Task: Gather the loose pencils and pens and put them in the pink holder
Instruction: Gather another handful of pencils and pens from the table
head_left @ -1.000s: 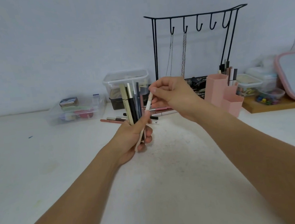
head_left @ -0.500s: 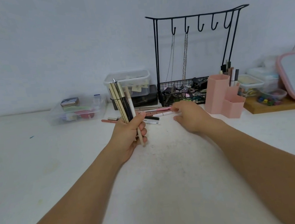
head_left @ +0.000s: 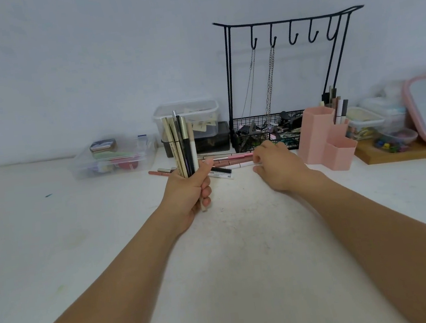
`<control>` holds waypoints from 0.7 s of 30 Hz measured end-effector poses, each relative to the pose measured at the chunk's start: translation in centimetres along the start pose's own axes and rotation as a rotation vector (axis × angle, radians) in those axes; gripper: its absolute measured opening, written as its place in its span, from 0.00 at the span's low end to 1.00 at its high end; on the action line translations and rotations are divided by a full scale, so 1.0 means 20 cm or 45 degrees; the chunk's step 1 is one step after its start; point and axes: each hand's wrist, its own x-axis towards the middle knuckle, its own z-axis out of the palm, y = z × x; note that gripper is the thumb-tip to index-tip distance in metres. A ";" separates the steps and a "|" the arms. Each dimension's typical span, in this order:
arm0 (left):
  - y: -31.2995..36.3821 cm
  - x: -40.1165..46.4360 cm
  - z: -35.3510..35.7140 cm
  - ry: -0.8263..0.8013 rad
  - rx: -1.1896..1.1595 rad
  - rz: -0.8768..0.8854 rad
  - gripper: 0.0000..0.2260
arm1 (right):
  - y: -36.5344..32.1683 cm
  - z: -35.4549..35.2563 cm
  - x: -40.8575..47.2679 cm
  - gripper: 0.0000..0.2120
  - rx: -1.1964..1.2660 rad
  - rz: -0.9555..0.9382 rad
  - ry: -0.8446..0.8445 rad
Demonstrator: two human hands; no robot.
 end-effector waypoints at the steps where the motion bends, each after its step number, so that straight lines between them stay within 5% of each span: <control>1: 0.00 0.00 0.00 0.017 0.008 -0.008 0.12 | 0.00 0.00 0.00 0.07 0.019 0.002 -0.004; 14: 0.00 0.01 -0.01 0.046 0.020 -0.039 0.14 | -0.01 -0.08 0.02 0.03 0.159 0.009 0.057; 17: 0.00 0.01 -0.01 0.042 -0.002 -0.029 0.13 | -0.11 -0.16 0.00 0.03 0.612 0.042 0.056; 21: 0.01 -0.01 0.00 0.011 -0.016 -0.010 0.13 | -0.30 -0.25 -0.08 0.01 1.506 0.011 -0.243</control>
